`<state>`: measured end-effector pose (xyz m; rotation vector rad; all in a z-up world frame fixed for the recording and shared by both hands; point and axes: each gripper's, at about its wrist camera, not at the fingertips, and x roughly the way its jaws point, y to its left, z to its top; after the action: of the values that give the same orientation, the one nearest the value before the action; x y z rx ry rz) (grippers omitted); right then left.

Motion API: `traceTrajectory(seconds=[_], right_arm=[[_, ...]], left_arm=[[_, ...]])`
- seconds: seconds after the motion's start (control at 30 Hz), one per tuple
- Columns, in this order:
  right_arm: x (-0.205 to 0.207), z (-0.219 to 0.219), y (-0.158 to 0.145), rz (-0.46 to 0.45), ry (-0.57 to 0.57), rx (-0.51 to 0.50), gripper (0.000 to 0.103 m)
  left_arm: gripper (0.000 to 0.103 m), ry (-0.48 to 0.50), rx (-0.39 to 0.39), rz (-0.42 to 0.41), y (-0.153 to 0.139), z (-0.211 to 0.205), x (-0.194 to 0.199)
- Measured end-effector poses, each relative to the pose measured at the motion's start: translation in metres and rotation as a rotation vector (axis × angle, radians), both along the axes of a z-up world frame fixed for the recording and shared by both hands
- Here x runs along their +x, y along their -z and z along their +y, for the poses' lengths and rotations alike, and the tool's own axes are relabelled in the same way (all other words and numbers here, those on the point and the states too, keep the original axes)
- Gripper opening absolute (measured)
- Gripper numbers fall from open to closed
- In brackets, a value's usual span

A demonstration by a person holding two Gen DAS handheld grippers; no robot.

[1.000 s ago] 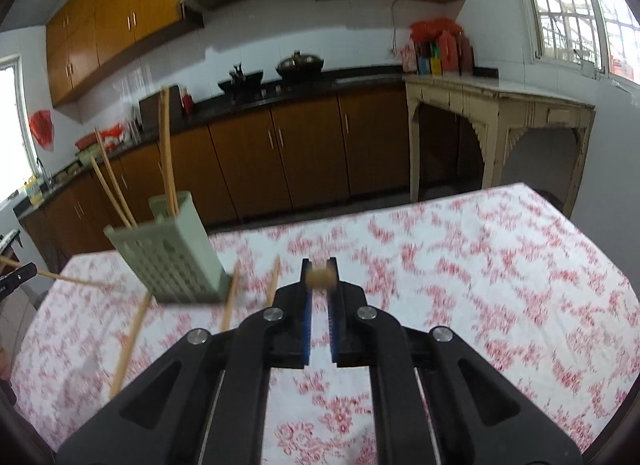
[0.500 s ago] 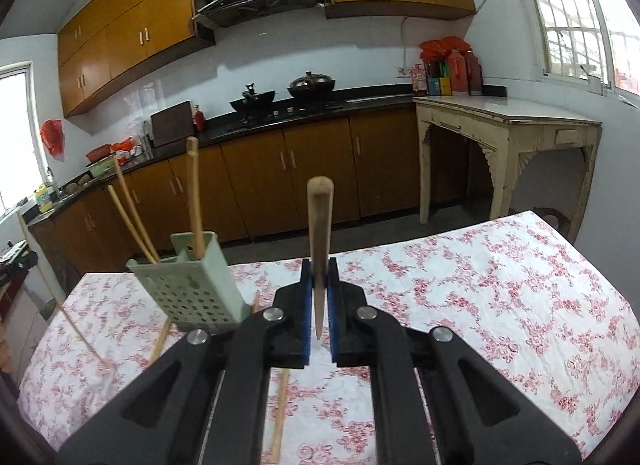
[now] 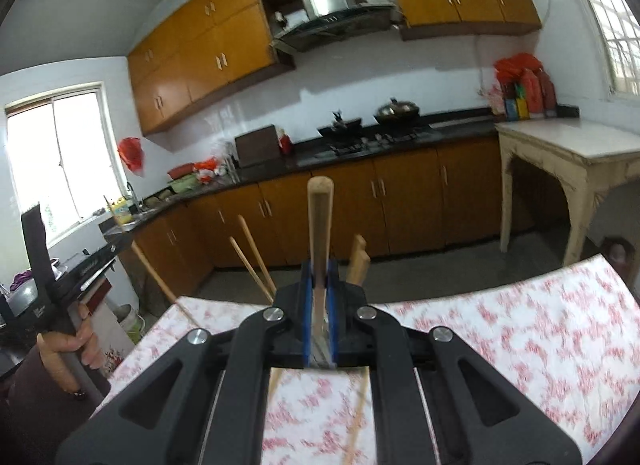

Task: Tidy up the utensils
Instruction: 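Lift both held chopsticks upright and carry them above the green holder, then lower the right tool's chopstick into the holder and open while the left tool does too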

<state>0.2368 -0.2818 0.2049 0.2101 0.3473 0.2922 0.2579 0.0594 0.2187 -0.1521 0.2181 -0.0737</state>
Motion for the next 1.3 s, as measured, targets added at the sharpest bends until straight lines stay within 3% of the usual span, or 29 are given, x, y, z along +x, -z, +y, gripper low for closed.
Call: traceTrajectory(seconds=[0.17,0.33,0.57,0.7,1.03,1.13,1.17,1.3], right_arm=[[0.023,0.024,-0.019,-0.038,0.011,-0.064,0.008],[0.052,0.035,-0.015,-0.008,0.02,-0.112,0.008],[0.079,0.029,0.011,0.074,0.028,-0.1,0.008],[0.096,0.028,0.02,0.111,0.022,-0.095,0.008],[0.126,0.043,0.045,0.198,0.02,-0.105,0.008],[0.126,0.045,0.045,0.209,0.024,-0.113,0.016],[0.123,0.044,0.045,0.206,0.025,-0.115,0.024],[0.109,0.037,0.037,0.177,0.047,-0.11,0.026]], left_arm=[[0.007,-0.006,-0.023,-0.119,-0.035,-0.027,0.01],[0.007,0.009,-0.03,-0.146,-0.034,-0.058,0.03],[0.007,0.02,-0.013,-0.069,0.007,-0.087,0.06],[0.008,0.019,-0.04,0.006,0.029,-0.085,0.073],[0.008,0.03,-0.022,0.135,0.064,-0.088,0.088],[0.008,0.049,-0.006,0.196,0.067,-0.089,0.093],[0.008,0.043,0.007,0.203,0.067,-0.089,0.092],[0.008,0.04,0.028,0.193,0.058,-0.083,0.081]])
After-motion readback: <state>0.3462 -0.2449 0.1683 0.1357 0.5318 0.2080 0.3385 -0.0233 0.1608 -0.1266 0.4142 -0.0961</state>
